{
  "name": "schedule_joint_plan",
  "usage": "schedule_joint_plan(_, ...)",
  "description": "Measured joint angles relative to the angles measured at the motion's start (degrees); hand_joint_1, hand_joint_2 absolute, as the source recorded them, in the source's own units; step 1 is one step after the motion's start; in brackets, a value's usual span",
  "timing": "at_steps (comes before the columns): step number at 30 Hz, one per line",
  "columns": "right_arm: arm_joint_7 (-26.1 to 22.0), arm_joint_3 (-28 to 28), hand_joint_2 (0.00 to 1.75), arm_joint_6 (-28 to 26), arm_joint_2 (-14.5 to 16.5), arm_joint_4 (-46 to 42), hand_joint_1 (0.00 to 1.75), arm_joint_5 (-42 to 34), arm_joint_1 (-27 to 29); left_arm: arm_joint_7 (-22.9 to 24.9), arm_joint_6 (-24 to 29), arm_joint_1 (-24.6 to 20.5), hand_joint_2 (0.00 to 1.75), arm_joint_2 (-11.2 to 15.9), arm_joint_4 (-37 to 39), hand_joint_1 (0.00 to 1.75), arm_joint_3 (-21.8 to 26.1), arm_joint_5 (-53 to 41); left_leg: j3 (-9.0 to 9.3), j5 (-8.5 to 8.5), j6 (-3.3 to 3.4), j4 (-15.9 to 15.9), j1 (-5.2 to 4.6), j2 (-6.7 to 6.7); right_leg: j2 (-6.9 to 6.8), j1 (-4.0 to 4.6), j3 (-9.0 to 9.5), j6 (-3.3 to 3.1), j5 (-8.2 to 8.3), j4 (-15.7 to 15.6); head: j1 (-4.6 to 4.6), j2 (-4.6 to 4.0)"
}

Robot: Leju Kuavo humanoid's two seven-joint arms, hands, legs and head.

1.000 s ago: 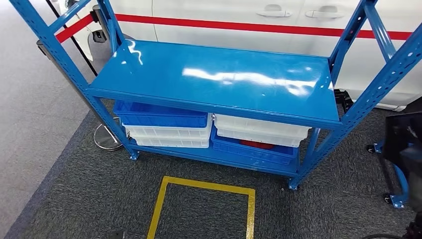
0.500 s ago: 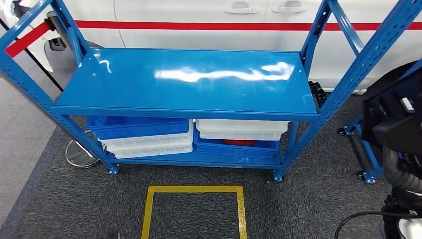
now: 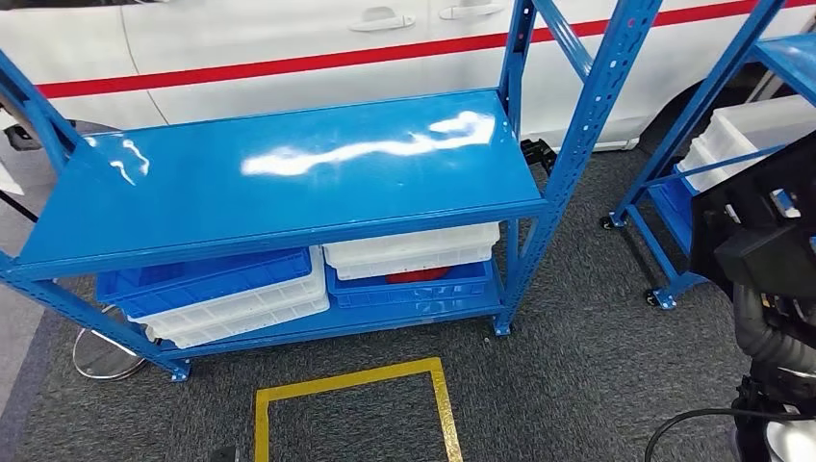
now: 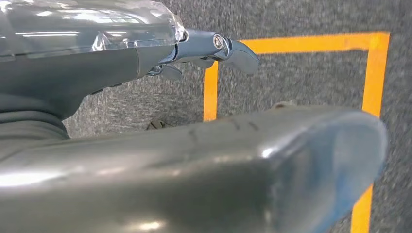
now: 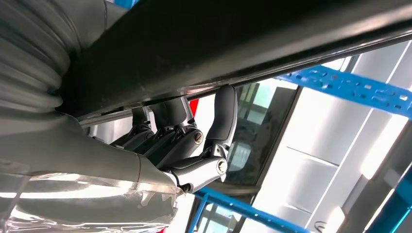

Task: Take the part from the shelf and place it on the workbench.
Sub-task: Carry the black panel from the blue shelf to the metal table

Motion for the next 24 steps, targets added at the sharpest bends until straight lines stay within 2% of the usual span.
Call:
schedule_joint_plan(1,0.03,0.00,1.75,0.04,0.02,0.00,1.75,-0.09,0.12,0.15,-0.03,0.05,0.00,0.01,0.00,0.00,0.00,0.00,-1.71,-0.86,-0.11,3.20,0.06,-0.09,0.74,0.00,0.01,-0.01,0.00,0.02,0.01,0.00)
schedule_joint_plan(2,0.08,0.00,1.75,0.09,0.03,0.00,1.75,-0.17,0.24,0.30,-0.04,0.11,0.00,0.03,0.00,0.00,0.00,0.01,-2.55,-0.50,-0.14,4.41,0.10,-0.10,1.52,0.00,0.05,-0.01,-0.01,0.04,0.01,0.00)
schedule_joint_plan(3,0.11,0.00,1.75,0.15,0.03,0.00,1.75,-0.26,0.33,0.42,-0.04,0.16,0.00,0.04,0.00,0.00,0.00,0.01,-2.33,1.01,-0.08,3.31,0.14,-0.22,2.34,-0.01,0.14,0.02,-0.01,0.05,0.01,0.00)
schedule_joint_plan(4,0.13,0.00,1.75,0.21,0.03,0.00,1.75,-0.33,0.38,0.50,-0.04,0.17,0.00,0.06,0.00,0.00,0.00,0.01,-1.11,3.36,0.05,0.11,0.18,-0.57,3.17,-0.03,0.27,0.08,-0.03,0.07,0.01,0.01)
schedule_joint_plan(6,0.12,-0.01,1.75,0.28,0.04,0.00,1.75,-0.46,0.37,0.60,-0.04,0.24,0.00,0.15,0.01,0.00,0.00,0.01,2.15,7.36,0.45,-7.87,0.44,-3.48,4.69,-0.07,0.36,0.45,-0.05,0.16,0.01,0.01)
schedule_joint_plan(7,0.13,-0.01,1.75,0.30,0.06,0.00,1.75,-0.51,0.32,0.64,-0.04,0.27,0.00,0.19,0.01,0.00,0.00,0.00,3.21,8.26,0.60,-10.43,0.50,-4.86,5.41,-0.15,0.18,0.81,0.05,0.20,-0.01,0.01)
schedule_joint_plan(8,0.16,-0.02,1.75,0.31,0.08,0.00,1.75,-0.55,0.29,0.69,-0.04,0.25,0.00,0.22,0.02,0.00,0.00,-0.01,3.68,8.43,0.75,-11.64,0.48,-5.88,6.13,-0.27,-0.09,1.26,0.21,0.19,-0.01,0.01)
schedule_joint_plan(9,0.21,-0.02,1.75,0.32,0.10,0.00,1.75,-0.56,0.25,0.79,-0.04,0.18,0.00,0.25,0.02,0.00,0.00,-0.01,3.75,8.41,0.91,-11.88,0.38,-5.85,6.88,-0.39,-0.38,1.77,0.45,0.12,0.00,0.01)
schedule_joint_plan(10,0.27,-0.03,1.75,0.32,0.09,0.00,1.75,-0.55,0.23,0.91,-0.04,0.08,0.00,0.25,0.02,0.00,0.01,0.01,3.85,8.54,1.23,-12.12,0.36,-5.11,7.64,-0.57,-0.56,2.27,0.69,-0.07,0.00,0.01)
schedule_joint_plan(11,0.30,-0.06,1.75,0.31,0.07,0.01,1.75,-0.54,0.21,1.04,-0.07,-0.01,0.00,0.28,0.02,0.00,0.02,0.01,3.99,8.78,1.64,-12.47,0.39,-4.36,7.38,-0.59,-0.71,2.63,0.65,0.02,0.02,0.01)
schedule_joint_plan(12,0.36,-0.10,1.75,0.28,-0.01,0.02,1.75,-0.52,0.01,1.16,-0.12,-0.05,0.00,0.30,0.02,0.00,0.04,0.01,4.14,9.05,2.12,-12.89,0.47,-3.51,6.10,-0.49,-1.18,2.87,0.05,0.90,0.03,0.01)
schedule_joint_plan(13,0.39,-0.14,1.75,0.25,-0.08,0.03,1.75,-0.53,-0.26,1.25,-0.23,-0.04,0.00,0.32,0.02,0.00,0.05,0.01,4.25,9.28,2.51,-13.26,0.52,-2.64,4.23,-0.34,-2.15,3.05,-1.21,2.97,0.05,0.01)
schedule_joint_plan(14,0.42,-0.16,1.75,0.21,-0.13,0.05,1.75,-0.55,-0.44,1.27,-0.42,0.00,0.00,0.33,0.02,0.00,0.06,-0.01,4.30,9.38,2.75,-13.42,0.39,-1.83,1.99,-0.24,-3.63,3.13,-3.00,6.18,0.06,0.01)
schedule_joint_plan(15,0.46,-0.18,1.75,0.18,-0.17,0.08,1.75,-0.57,-0.50,1.28,-0.67,0.06,0.00,0.33,0.02,0.00,0.07,0.00,4.27,9.38,2.91,-13.46,0.24,-1.00,0.53,-0.18,-5.46,3.23,-4.90,10.16,0.07,0.01)
schedule_joint_plan(16,0.48,-0.17,1.75,0.16,-0.16,0.11,1.75,-0.59,-0.30,1.28,-0.94,0.11,0.00,0.34,0.02,0.00,0.08,0.01,4.25,9.34,2.96,-13.45,0.09,-0.18,-0.12,-0.19,-6.98,3.32,-6.19,13.56,0.07,0.00)
schedule_joint_plan(17,0.49,-0.17,1.75,0.15,-0.16,0.13,1.75,-0.60,0.05,1.27,-1.21,0.15,0.00,0.34,0.02,0.00,0.09,0.02,4.25,9.29,3.01,-13.44,-0.03,0.60,-0.38,-0.21,-7.74,3.35,-6.57,15.41,0.07,0.01)
schedule_joint_plan(18,0.49,-0.17,1.75,0.15,-0.16,0.14,1.75,-0.61,0.37,1.27,-1.44,0.15,0.00,0.34,0.02,0.00,0.11,0.03,4.27,9.23,3.04,-13.42,-0.13,1.39,-0.55,-0.19,-7.39,3.31,-5.92,15.08,0.07,0.01)
schedule_joint_plan(19,0.46,-0.18,1.75,0.14,-0.16,0.14,1.75,-0.61,0.58,1.27,-1.62,0.14,0.00,0.34,0.02,0.00,0.12,0.03,4.33,9.16,3.01,-13.41,-0.22,2.14,-0.93,-0.12,-5.73,3.16,-4.34,12.21,0.07,0.01)
schedule_joint_plan(21,0.37,-0.20,1.75,0.13,-0.16,0.06,1.75,-0.62,0.70,1.26,-1.82,0.06,0.00,0.33,0.02,0.00,0.13,0.03,4.52,8.86,2.75,-13.27,-0.56,3.50,-3.37,0.38,-1.12,2.41,-1.39,4.01,0.07,0.01)
schedule_joint_plan(22,0.32,-0.21,1.75,0.10,-0.15,0.02,1.75,-0.63,0.69,1.25,-1.86,0.04,0.00,0.33,0.02,0.00,0.13,0.03,4.61,8.68,2.53,-13.18,-0.72,4.07,-4.40,0.71,0.43,1.92,-0.63,1.13,0.07,0.01)
schedule_joint_plan(23,0.27,-0.23,1.75,0.08,-0.14,-0.01,1.75,-0.64,0.70,1.24,-1.89,0.00,0.00,0.34,0.02,0.00,0.14,0.03,4.70,8.51,2.28,-13.11,-0.86,4.60,-4.97,0.99,1.08,1.50,-0.48,-0.23,0.07,0.01)
schedule_joint_plan(24,0.23,-0.26,1.75,0.03,-0.13,-0.02,1.75,-0.64,0.71,1.24,-1.94,-0.02,0.00,0.36,0.02,0.00,0.15,0.04,4.80,8.38,2.03,-13.10,-0.96,5.15,-4.70,1.17,1.02,1.16,-0.53,-0.37,0.07,0.01)
